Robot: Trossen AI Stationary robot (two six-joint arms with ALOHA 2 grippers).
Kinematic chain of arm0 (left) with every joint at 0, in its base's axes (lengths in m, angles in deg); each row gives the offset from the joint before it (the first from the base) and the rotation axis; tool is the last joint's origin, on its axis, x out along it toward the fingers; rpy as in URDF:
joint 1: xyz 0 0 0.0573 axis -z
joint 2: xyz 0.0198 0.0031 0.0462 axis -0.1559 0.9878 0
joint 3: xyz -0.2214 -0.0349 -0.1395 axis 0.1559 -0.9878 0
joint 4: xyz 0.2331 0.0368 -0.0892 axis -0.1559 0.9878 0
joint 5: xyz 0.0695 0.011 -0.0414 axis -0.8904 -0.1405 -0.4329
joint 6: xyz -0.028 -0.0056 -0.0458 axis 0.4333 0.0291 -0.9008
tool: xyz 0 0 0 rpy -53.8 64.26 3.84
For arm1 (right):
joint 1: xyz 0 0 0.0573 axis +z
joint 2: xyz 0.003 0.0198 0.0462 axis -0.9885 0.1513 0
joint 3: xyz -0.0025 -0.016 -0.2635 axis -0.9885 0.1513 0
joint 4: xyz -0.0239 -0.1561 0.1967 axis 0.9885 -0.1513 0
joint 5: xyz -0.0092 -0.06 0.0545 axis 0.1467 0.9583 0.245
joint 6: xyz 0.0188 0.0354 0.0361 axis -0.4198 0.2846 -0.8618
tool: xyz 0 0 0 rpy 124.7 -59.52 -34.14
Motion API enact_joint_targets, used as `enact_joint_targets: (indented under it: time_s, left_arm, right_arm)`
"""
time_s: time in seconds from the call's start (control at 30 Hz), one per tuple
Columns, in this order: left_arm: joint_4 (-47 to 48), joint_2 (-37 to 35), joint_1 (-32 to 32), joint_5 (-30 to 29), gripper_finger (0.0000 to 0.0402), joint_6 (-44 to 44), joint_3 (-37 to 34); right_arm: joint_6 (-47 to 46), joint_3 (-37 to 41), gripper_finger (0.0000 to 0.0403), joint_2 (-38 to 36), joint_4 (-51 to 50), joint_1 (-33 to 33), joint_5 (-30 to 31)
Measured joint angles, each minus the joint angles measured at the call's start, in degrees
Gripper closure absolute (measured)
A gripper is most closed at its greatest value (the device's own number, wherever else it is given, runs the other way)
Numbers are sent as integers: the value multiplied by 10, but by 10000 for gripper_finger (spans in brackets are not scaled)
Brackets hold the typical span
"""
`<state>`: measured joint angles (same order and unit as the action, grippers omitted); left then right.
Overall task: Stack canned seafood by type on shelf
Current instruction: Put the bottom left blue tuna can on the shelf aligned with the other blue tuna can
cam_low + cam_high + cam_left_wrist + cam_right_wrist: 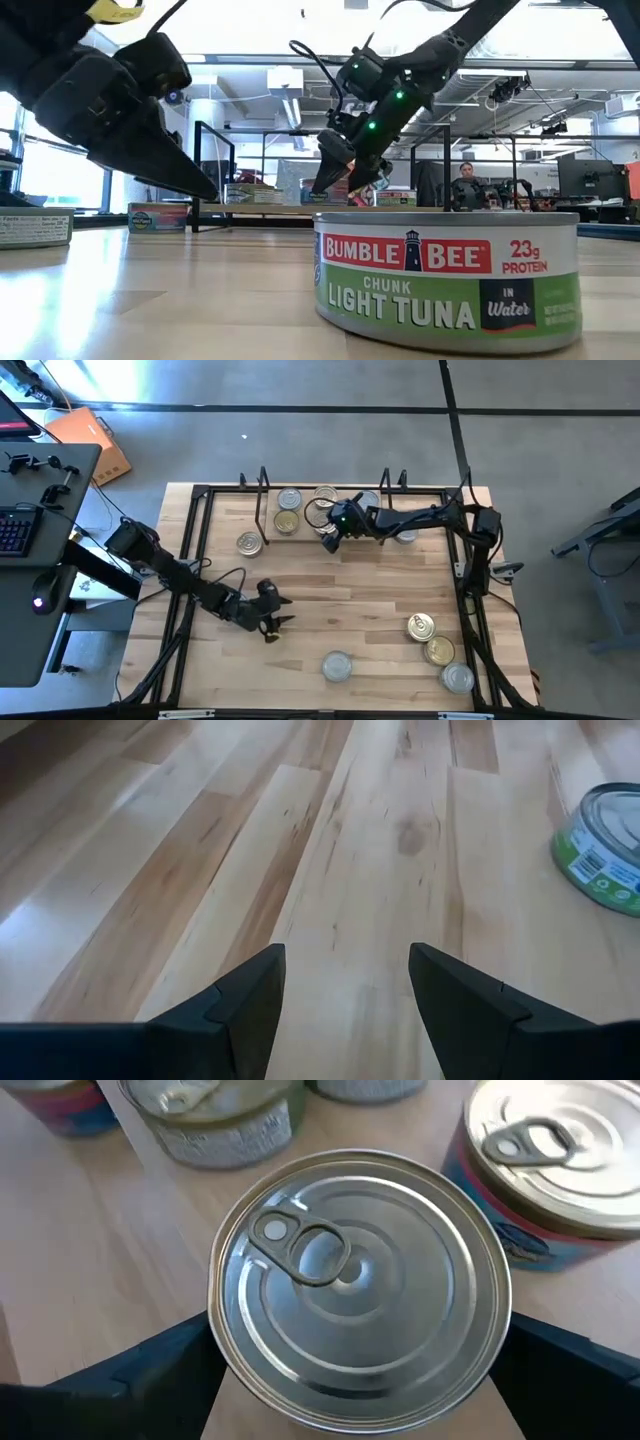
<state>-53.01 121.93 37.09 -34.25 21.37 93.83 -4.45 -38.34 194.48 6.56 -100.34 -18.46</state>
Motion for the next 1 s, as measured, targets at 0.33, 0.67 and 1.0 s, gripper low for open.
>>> enact_joint_targets:
  time_s: [0.33,0.67,1.0]
  left_arm:
    - [2,0,-12,15,195,0,0]
    - [5,0,-12,15,195,0,0]
    - [8,0,-12,15,195,0,0]
  right_arm:
    - [37,-66,4,0,-129,-1,-13]
    - [45,-74,4,0,-132,-1,-18]
    - [52,-74,4,0,-156,-8,-31]
